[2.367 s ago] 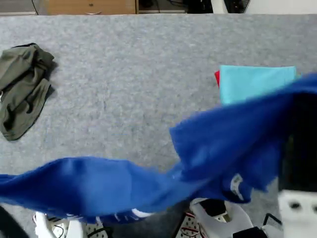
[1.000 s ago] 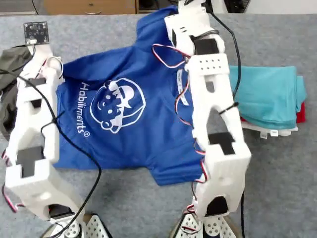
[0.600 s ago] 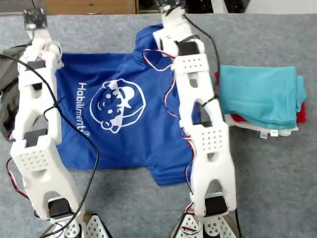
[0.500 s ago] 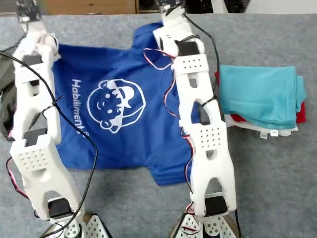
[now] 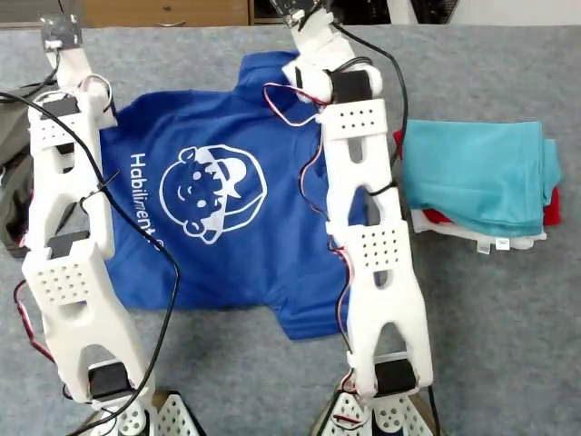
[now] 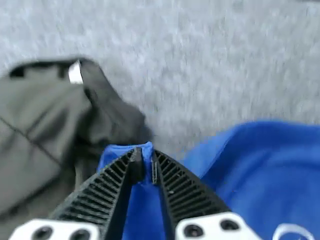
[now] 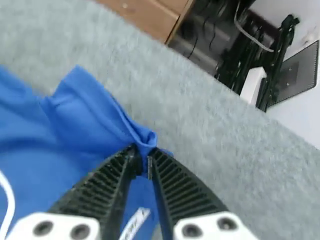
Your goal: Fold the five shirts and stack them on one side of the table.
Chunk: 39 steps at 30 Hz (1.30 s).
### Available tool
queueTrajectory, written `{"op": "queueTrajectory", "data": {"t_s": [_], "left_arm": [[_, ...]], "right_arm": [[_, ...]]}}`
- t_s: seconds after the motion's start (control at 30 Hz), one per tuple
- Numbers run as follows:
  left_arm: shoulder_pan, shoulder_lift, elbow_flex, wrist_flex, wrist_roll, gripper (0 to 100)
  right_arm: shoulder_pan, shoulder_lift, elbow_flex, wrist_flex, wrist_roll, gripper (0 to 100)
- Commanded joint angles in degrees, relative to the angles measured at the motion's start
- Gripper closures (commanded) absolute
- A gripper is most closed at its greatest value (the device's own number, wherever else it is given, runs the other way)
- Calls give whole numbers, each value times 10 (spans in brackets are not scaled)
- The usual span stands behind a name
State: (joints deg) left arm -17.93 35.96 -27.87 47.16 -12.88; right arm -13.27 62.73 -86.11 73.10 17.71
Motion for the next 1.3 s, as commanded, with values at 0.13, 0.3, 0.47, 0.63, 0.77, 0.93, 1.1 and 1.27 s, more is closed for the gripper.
{"op": "queueTrajectory", "data": {"t_s": [0.13,0.3,0.47,0.63,0.77,0.93,1.1,1.27], "left_arm": [[-2,-23,-53,207,-55,981],[-29,-51,-50,236,-55,981],[-63,-57,-4,280,-73,981],[-76,-60,166,230,-105,981],[-83,-122,313,161,-107,981],[-65,-258,464,75,-107,981],[-53,-368,521,60,-106,981],[-74,-412,528,62,-140,981]], "right_arm": [[17,-14,-95,193,73,996],[37,-38,-94,266,77,996],[72,-61,-88,294,85,996],[87,-86,-53,296,74,996],[69,-163,49,296,71,996],[45,-288,269,288,76,996],[78,-386,465,206,91,996],[78,-514,704,100,113,996]]}}
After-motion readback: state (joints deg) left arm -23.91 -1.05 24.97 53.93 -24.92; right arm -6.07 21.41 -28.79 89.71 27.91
